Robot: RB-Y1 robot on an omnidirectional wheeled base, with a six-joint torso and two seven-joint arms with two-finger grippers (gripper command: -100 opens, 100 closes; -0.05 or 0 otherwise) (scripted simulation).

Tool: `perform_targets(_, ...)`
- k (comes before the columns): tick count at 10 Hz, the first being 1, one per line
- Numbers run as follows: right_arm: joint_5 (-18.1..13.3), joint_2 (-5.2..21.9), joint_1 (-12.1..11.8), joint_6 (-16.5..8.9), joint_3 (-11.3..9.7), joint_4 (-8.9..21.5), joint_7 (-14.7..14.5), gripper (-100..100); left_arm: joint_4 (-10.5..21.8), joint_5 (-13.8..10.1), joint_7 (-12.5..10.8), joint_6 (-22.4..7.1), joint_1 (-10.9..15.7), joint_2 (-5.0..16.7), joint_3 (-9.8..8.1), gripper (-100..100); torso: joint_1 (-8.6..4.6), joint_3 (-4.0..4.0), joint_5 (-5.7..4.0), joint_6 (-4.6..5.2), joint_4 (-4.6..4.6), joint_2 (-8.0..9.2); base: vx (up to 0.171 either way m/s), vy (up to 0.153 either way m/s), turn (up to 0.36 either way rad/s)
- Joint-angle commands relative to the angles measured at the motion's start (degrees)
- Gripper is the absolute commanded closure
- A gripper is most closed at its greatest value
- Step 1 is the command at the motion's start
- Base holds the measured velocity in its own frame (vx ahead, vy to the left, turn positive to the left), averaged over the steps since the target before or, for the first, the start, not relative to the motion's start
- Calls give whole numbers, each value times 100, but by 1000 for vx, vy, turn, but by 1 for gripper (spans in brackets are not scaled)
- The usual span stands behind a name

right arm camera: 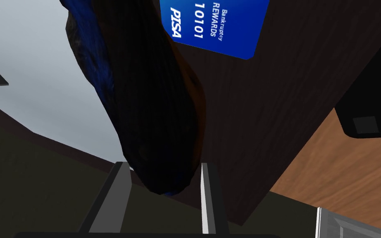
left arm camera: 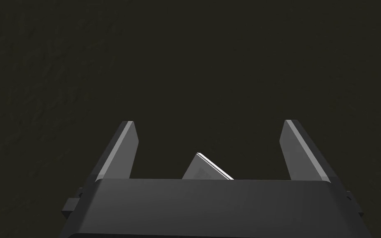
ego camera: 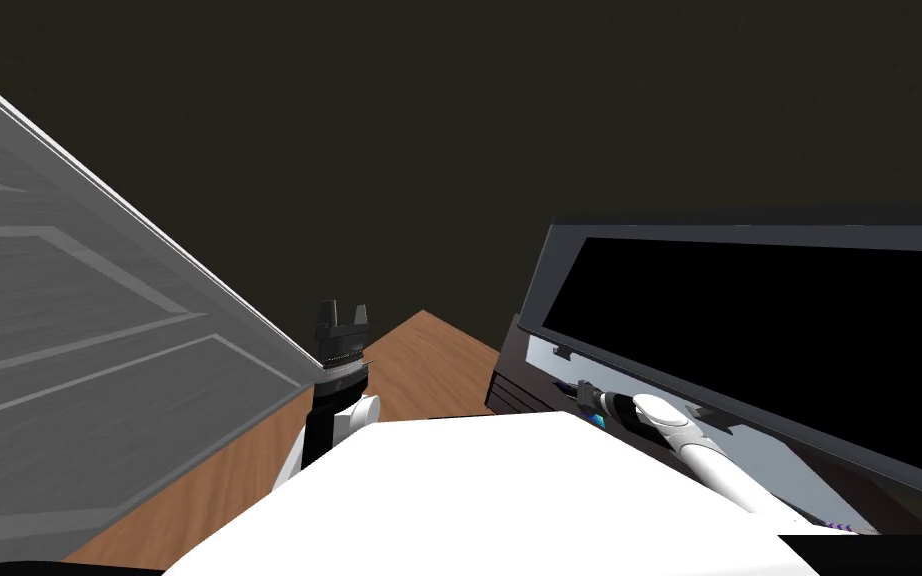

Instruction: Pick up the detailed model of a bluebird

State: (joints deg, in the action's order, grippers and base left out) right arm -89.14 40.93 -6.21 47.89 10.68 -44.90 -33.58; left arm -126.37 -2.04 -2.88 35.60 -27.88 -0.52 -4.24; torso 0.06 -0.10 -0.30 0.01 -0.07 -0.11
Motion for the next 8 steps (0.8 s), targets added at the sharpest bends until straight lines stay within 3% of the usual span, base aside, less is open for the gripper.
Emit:
perform_targets(1, -286, -9, 13, -6, 100, -12, 18, 100, 0, 0, 0, 0, 0, 0, 0, 0, 0, 0, 0, 0, 0, 0, 5, 3, 21)
perform_targets(2, -452, -9, 13, -6, 100, -12, 18, 100, 0, 0, 0, 0, 0, 0, 0, 0, -3, 4, -2, 2, 0, 9, 0, 0, 0)
perform_targets(3, -625, -191, -10, 227, 385, -241, 198, 100, 0, 0, 0, 0, 0, 0, 0, 0, -4, 7, -2, 4, 0, 15, 51, 5, -311)
perform_targets(5, -973, -191, -10, 227, 715, -241, 198, 100, 0, 0, 0, 0, 0, 0, 0, 0, 5, 0, 1, 3, -1, 0, 42, 15, -58)
perform_targets(7, -1328, -191, -10, 227, 717, -241, 198, 100, 0, 0, 0, 0, 0, 0, 0, 0, -1, 7, 1, 3, 2, 12, 1, -1, 13)
perform_targets(8, -1494, -373, -33, 459, 1003, -470, 378, 100, 0, 0, 0, 0, 0, 0, 0, 0, -3, 9, 0, 4, 1, 18, 49, -3, -334)
